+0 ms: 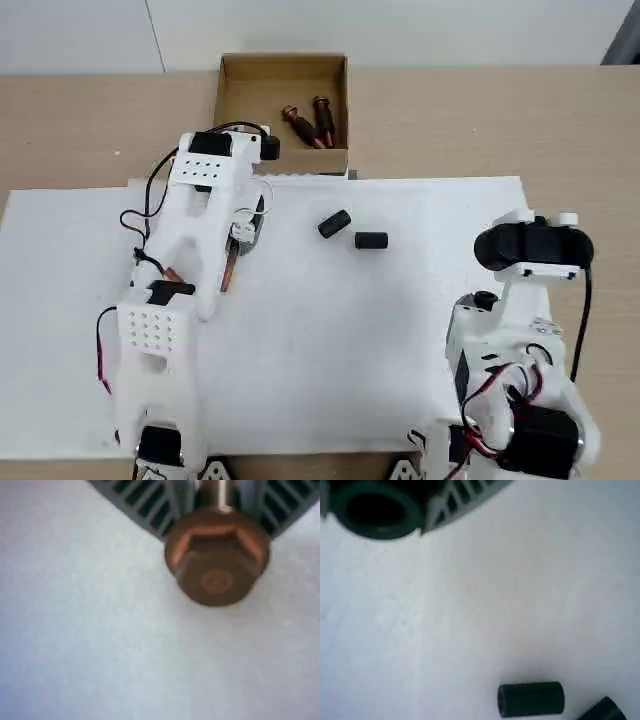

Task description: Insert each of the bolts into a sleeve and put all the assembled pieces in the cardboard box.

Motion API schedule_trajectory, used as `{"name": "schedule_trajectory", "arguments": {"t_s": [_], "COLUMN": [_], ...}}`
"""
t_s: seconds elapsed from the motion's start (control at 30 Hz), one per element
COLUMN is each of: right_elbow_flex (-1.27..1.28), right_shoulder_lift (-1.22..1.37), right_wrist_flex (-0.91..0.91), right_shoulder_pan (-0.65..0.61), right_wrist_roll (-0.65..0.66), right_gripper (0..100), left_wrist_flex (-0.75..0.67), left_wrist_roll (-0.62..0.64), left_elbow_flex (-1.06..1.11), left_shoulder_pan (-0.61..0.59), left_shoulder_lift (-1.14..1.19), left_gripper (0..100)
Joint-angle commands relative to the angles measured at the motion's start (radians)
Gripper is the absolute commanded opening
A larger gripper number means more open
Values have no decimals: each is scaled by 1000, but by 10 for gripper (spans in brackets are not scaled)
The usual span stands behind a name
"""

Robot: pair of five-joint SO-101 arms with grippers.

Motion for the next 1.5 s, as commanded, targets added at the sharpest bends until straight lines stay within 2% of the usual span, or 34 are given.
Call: {"name": "schedule_trajectory", "arguments": {"t_s": [0.0, 0.17, 0.37, 0.53, 0.7, 0.93, 1.2, 1.47], "right_elbow_flex": [-5, -6, -12, -14, -28, -40, -34, -21], "right_shoulder_lift": [-5, -5, -5, -5, -5, -5, -5, -120], "right_wrist_flex": [-33, -70, -84, -79, -79, -77, -85, -81], "right_shoulder_pan": [7, 7, 5, 4, 5, 2, 2, -12], "right_wrist_roll": [2, 3, 9, 12, 71, 110, 104, 112], "right_gripper": [2, 2, 3, 3, 3, 3, 2, 2], "left_wrist_flex": [28, 48, 49, 49, 49, 49, 11, -210], "left_wrist_roll": [-2, 0, 2, 0, -12, -132, -135, -130], "left_elbow_flex": [-59, -107, -35, 61, 116, 232, 509, 929], "left_shoulder_pan": [2, 48, 109, 110, 104, 140, 130, 130], "left_shoulder_lift": [-43, -180, -382, -542, -717, -1005, -1321, -1643], "left_gripper": [5, 5, 5, 5, 5, 5, 5, 5]}}
